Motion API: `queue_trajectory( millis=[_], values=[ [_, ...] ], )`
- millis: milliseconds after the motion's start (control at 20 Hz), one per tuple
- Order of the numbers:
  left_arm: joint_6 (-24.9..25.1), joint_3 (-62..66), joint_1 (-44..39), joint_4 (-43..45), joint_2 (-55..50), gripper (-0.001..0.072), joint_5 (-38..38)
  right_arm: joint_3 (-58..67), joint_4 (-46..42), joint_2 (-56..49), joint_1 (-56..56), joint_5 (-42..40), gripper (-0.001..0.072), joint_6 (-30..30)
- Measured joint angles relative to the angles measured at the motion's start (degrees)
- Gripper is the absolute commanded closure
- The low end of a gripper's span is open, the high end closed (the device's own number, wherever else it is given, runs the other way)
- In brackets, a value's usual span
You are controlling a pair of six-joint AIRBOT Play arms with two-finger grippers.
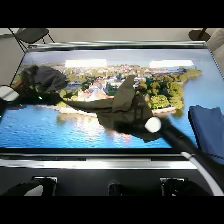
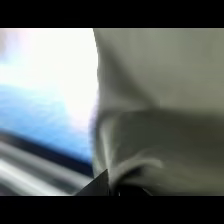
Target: Fold the shirts.
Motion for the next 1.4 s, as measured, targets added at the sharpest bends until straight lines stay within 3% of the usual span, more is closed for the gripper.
queue_trajectory(
  millis=[100, 250, 450, 750, 1000, 1200, 1400],
  values=[
    [-1.09, 7.32, 0.52, -0.04, 4.63, 0.068, 1.99, 9.4, -14.14, 7.26, -5.88, 5.66, 0.0671, 0.44],
    [-5.55, 20.7, 3.54, -0.02, 11.61, 0.068, 6.91, 24.72, -30.8, 18.49, -14.93, 7.45, 0.0671, 0.83],
    [-10.97, 31.78, 6.84, -0.72, 19.26, 0.0681, 11.06, 38.25, -40.3, 28.04, -23.12, 5.86, 0.0671, 1.11],
    [-13.16, 36.37, 6.86, -2.89, 25.03, 0.0681, 19.12, 44.54, -40.85, 31.47, -26.25, 3.08, 0.0671, 1.22],
    [-13.33, 37.33, 6.82, -1.77, 24.57, 0.0681, 21.46, 45.44, -40.59, 30.18, -26.64, 5.09, 0.0671, 1.53],
    [-13.38, 37.48, 6.82, 0.76, 20.5, 0.068, 21.31, 45.62, -38.64, 23.96, -26.71, 11.69, 0.0671, 1.88],
    [-12.59, 37.03, 6.8, 2.03, 10.29, 0.0679, 15.65, 45.57, -34.64, 10.54, -26.71, 19.21, 0.067, 1.88]
  ],
)
